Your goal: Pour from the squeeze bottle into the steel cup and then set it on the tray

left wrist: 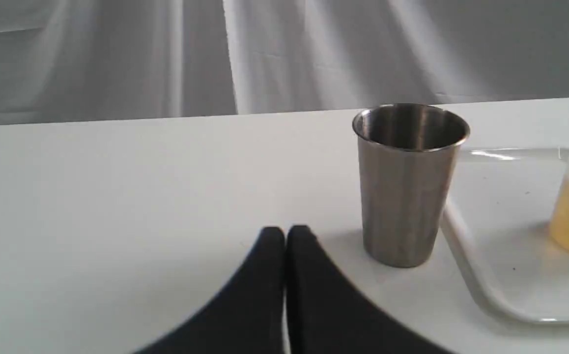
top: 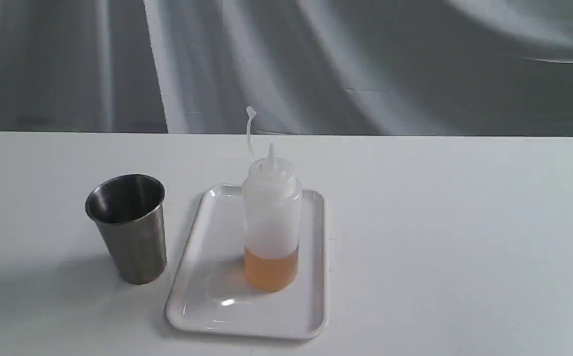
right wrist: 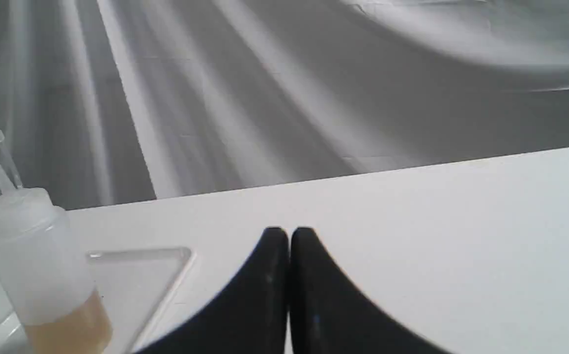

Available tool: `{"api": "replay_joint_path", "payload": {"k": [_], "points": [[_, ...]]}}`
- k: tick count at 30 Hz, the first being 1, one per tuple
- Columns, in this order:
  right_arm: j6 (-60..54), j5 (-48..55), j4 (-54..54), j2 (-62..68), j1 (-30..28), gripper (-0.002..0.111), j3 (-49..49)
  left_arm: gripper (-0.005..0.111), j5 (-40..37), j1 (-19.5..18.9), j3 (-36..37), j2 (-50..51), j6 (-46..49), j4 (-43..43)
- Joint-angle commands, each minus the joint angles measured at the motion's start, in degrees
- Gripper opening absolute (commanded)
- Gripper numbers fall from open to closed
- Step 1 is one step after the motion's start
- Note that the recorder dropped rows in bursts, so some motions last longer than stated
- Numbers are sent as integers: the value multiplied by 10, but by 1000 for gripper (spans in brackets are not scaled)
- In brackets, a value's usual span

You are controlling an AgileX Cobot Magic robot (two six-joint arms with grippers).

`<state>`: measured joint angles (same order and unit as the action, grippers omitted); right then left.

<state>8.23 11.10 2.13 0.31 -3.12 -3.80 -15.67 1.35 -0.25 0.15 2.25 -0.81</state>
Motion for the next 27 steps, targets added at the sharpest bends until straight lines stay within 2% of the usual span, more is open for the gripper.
{"api": "replay_joint_path", "payload": {"k": [1,14,21,27], "points": [[-6,3,-46,-3,-5,0,3,0,4,-1,3,-1,-2,-1],[-9,16,-66,-3,-83,0,35,0,4,-1,3,-1,-3,-1],[-9,6,-72,-3,-89,0,38,0,4,-1,3,-1,-2,-1],[-10,36,-75,-3,-89,0,38,0,4,-1,3,-1,-2,-1]]}}
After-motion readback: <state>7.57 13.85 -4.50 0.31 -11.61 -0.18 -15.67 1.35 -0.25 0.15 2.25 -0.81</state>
